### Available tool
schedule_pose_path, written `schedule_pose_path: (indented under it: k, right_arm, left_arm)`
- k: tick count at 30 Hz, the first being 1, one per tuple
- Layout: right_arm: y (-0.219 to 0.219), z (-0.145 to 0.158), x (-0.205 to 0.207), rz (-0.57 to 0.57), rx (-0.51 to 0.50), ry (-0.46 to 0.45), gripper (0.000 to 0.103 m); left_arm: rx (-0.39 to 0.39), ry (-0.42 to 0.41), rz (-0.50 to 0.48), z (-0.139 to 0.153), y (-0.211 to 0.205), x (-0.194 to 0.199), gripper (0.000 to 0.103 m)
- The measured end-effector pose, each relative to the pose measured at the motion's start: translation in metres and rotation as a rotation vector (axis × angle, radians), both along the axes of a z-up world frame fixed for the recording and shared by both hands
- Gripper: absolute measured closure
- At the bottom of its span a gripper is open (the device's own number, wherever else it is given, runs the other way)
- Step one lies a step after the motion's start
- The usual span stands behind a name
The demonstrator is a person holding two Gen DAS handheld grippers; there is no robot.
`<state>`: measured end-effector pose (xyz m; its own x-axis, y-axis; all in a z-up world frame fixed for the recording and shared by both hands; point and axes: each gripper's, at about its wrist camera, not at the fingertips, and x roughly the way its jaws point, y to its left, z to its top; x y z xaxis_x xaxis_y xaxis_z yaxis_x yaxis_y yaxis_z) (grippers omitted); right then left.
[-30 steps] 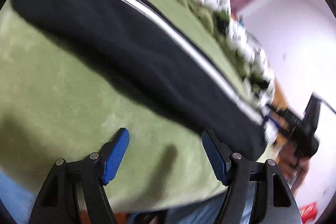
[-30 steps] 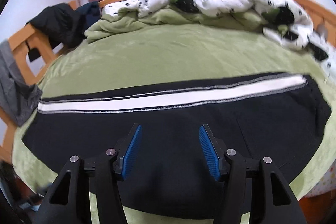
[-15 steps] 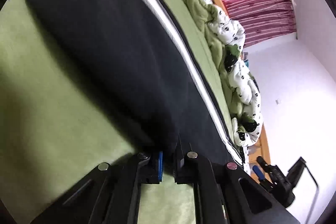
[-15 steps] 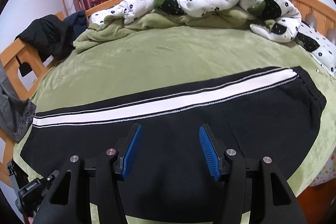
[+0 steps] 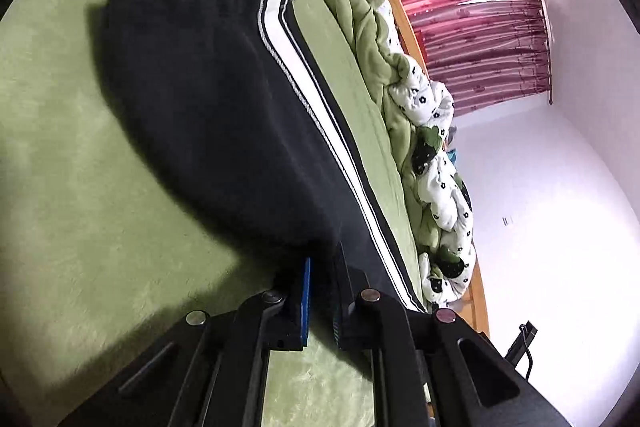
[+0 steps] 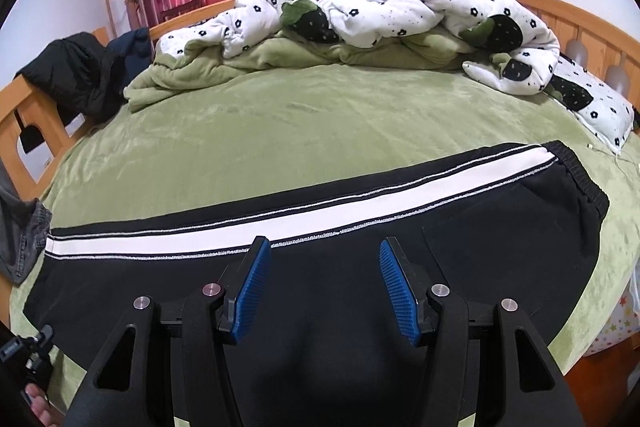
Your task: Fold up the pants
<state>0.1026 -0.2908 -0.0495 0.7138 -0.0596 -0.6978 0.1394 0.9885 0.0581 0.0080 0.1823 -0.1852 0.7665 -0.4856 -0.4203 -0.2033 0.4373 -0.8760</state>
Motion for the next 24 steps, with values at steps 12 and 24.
schedule_pose_path:
  k: [12, 24]
  right_arm:
    - [0.009, -0.002, 0.001, 0.025, -0.017, -0.002, 0.046]
    - [0.012, -0.001, -0.003, 0.039, -0.017, -0.005, 0.046]
  left_arm:
    - [-0.013, 0.002, 0.128, -0.002, -0.003, 0.001, 0.035]
    - [0.107, 0.04, 0.328, 0.007, 0.069, 0.018, 0.087]
